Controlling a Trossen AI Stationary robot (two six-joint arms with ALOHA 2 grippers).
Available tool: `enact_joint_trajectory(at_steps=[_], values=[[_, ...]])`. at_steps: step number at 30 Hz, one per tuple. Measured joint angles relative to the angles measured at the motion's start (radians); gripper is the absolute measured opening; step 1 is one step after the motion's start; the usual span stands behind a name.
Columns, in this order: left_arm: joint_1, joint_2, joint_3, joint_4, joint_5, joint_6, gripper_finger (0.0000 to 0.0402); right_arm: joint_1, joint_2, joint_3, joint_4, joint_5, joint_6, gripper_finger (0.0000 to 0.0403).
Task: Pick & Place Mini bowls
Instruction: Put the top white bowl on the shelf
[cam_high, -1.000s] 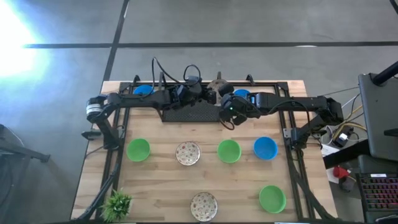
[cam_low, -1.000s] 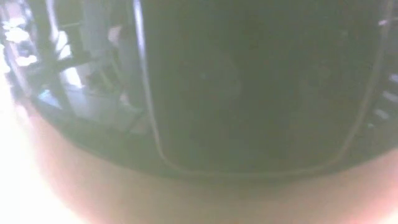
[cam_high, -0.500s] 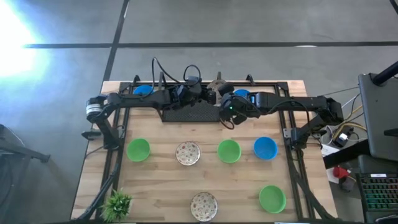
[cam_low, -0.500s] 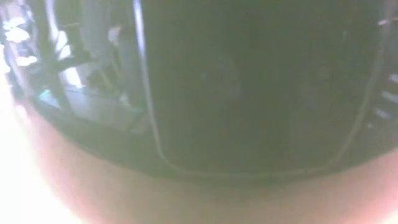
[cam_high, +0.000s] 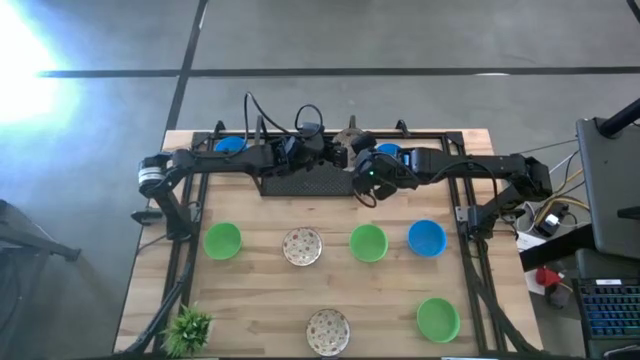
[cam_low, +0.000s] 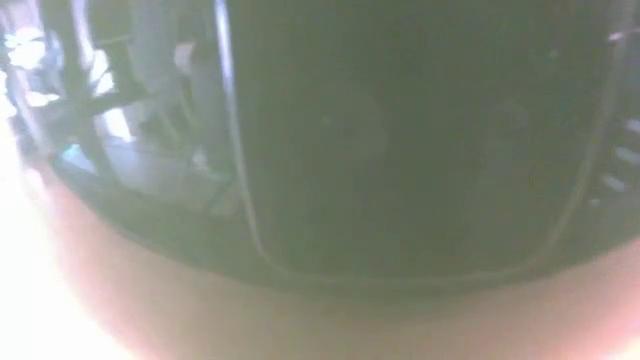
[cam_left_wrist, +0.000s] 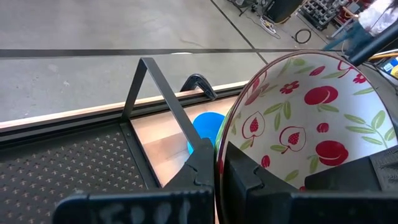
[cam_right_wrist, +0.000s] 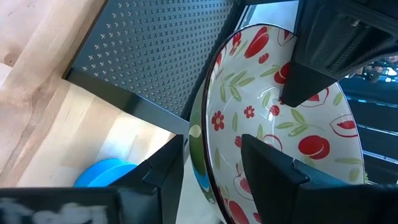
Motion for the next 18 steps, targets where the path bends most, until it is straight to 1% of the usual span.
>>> enact_joint_trajectory(at_steps=[10,18], values=[[0.001,-0.001,0.0,0.0,0.001,0.0,0.0006,0.001,0.001,0.0,0.0,-0.001,0.004,0.0186],[0.002,-0.002,0.0,-0.005,0.007,0.001,0.0006,0.001,0.0,0.0,0.0,-0.004,0.05,0.0185]])
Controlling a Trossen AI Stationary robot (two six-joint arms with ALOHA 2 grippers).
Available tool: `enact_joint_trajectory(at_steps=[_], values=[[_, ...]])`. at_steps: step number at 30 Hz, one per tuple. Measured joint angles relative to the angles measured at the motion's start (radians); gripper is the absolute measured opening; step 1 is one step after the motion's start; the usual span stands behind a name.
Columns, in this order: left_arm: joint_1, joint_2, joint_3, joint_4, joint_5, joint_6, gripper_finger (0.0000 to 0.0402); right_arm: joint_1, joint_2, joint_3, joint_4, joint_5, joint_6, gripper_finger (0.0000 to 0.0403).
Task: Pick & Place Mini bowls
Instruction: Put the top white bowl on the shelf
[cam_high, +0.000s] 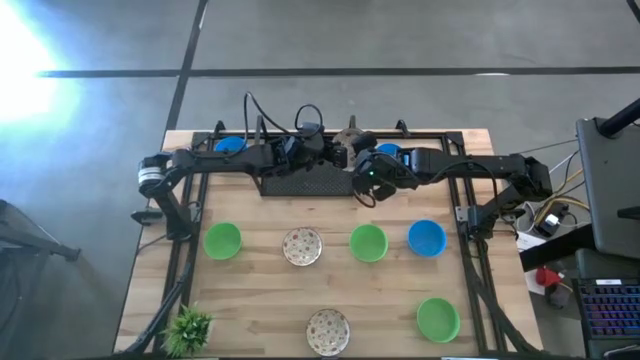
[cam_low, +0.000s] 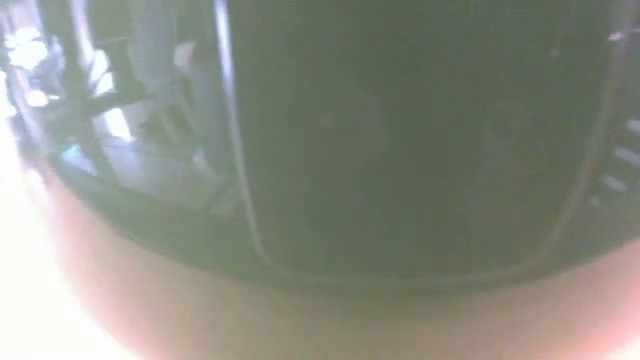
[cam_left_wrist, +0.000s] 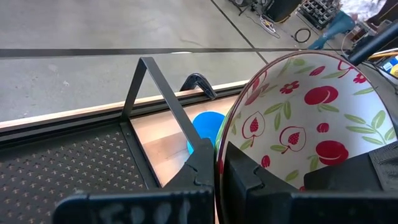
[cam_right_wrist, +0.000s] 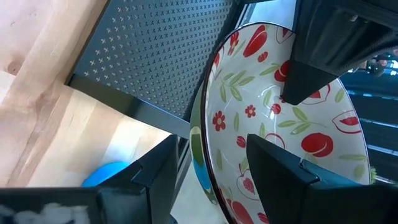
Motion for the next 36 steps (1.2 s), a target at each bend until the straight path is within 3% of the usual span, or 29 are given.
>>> enact_joint_trajectory(at_steps=[19,36], values=[[0.034,-0.004,0.002,-0.043,0.02,-0.007,0.0005,0.003,-0.016,0.016,-0.01,0.005,0.136,0.0185],[0.075,-0.011,0.002,-0.049,0.065,-0.01,0.0005,0.009,-0.107,0.016,-0.054,0.0,0.307,0.0185]])
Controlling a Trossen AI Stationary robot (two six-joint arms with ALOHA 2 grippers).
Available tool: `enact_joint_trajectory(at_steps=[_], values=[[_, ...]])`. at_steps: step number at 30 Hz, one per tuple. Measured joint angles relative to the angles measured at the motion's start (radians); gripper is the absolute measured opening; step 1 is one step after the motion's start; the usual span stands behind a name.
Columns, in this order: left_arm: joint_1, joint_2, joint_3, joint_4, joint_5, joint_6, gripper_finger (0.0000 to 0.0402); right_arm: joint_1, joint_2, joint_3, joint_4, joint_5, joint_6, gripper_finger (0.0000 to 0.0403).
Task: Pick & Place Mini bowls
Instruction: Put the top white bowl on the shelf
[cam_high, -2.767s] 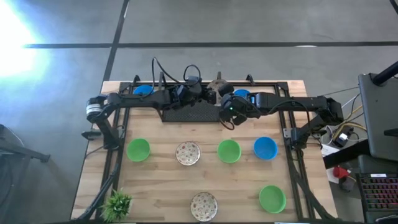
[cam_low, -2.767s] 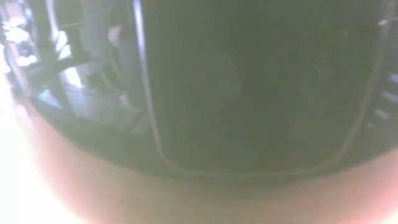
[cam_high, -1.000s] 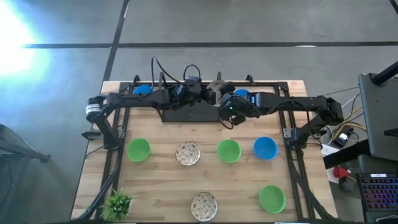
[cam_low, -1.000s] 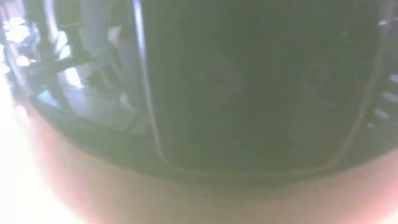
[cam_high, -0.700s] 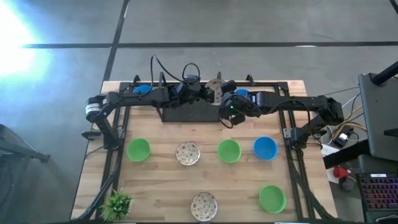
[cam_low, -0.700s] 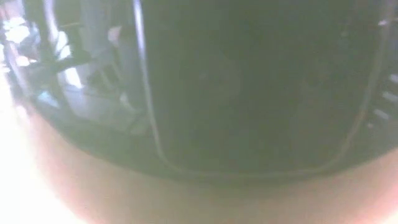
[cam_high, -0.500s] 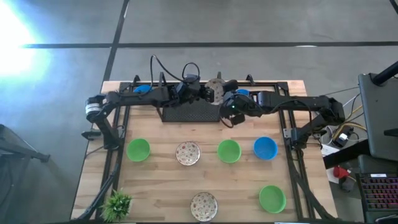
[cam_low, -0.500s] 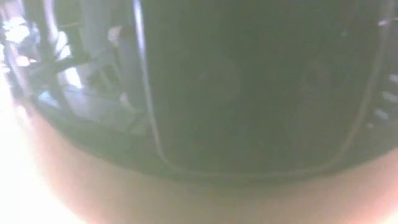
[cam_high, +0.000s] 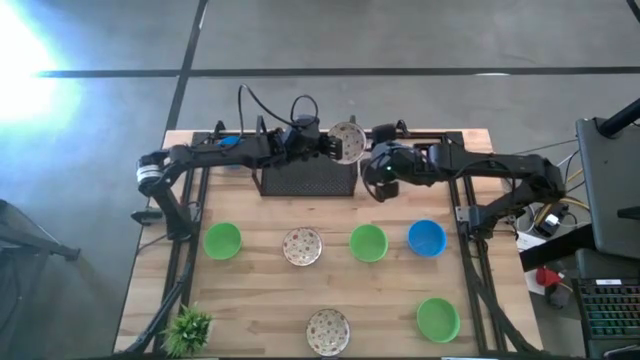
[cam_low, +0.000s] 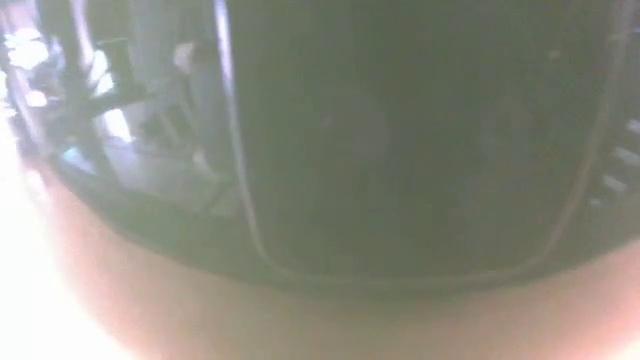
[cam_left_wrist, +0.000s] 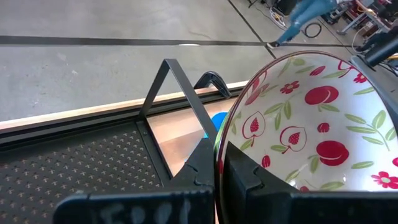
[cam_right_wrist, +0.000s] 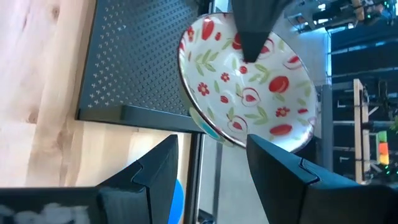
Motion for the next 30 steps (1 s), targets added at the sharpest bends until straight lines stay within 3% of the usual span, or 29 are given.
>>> enact_joint_trajectory(at_steps=[9,19,30], values=[[0.058,-0.054,0.0,-0.123,0.042,0.032,0.0005,0.0,-0.065,0.0,-0.009,-0.004,0.1,0.0185],[0.18,-0.082,0.001,-0.342,0.246,0.186,0.0005,0.0,-0.135,-0.001,-0.008,-0.075,0.203,0.0185],[0.346,-0.082,0.001,-0.476,0.483,0.502,0.0005,0.0,-0.157,-0.001,-0.007,-0.079,0.276,0.0185]])
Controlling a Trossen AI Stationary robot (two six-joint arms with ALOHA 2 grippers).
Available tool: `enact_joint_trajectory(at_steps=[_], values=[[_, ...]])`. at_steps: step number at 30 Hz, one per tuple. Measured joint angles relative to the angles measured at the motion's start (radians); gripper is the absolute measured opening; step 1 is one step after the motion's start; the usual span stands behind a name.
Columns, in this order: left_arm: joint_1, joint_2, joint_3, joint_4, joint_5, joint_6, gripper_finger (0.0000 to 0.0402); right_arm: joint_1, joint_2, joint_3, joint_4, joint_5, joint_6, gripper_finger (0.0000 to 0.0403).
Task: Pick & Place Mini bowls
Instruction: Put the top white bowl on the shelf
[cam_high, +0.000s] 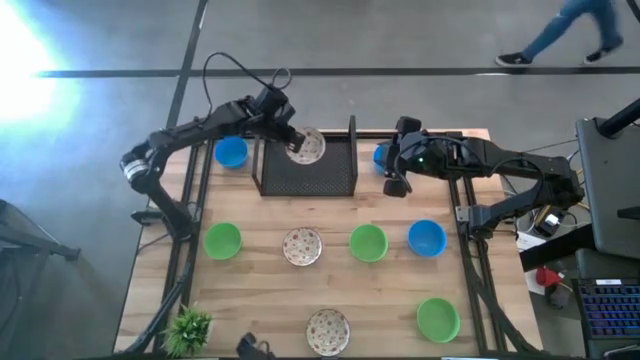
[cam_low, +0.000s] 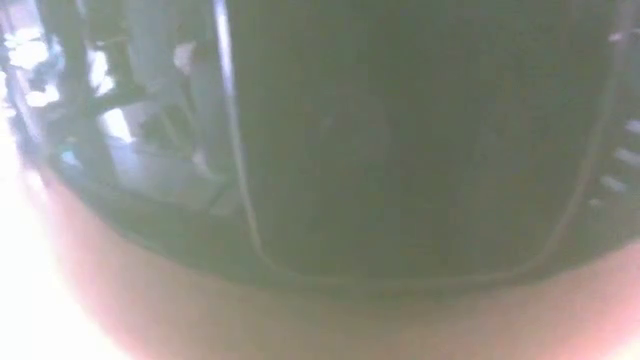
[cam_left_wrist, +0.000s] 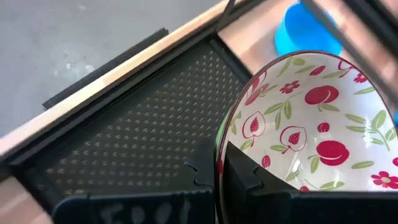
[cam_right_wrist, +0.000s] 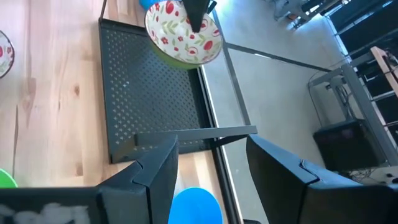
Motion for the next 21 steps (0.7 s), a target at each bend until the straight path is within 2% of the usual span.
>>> enact_joint_trajectory(at_steps=[5,11,18,21], values=[[0.051,0.0,0.0,-0.042,0.061,0.207,0.0005,0.0,0.004,0.0,0.0,0.0,0.0,0.0185],[0.089,0.018,0.008,-0.08,0.071,0.395,0.0005,0.0,0.004,0.0,0.002,0.0,0.001,0.0185],[0.094,0.098,0.114,-0.154,0.069,0.608,0.0005,0.0,0.004,0.0,0.003,0.0,0.052,0.0185],[0.103,0.148,0.163,-0.206,0.059,0.655,0.0005,0.0,0.004,0.0,0.004,0.0,0.052,0.0185]])
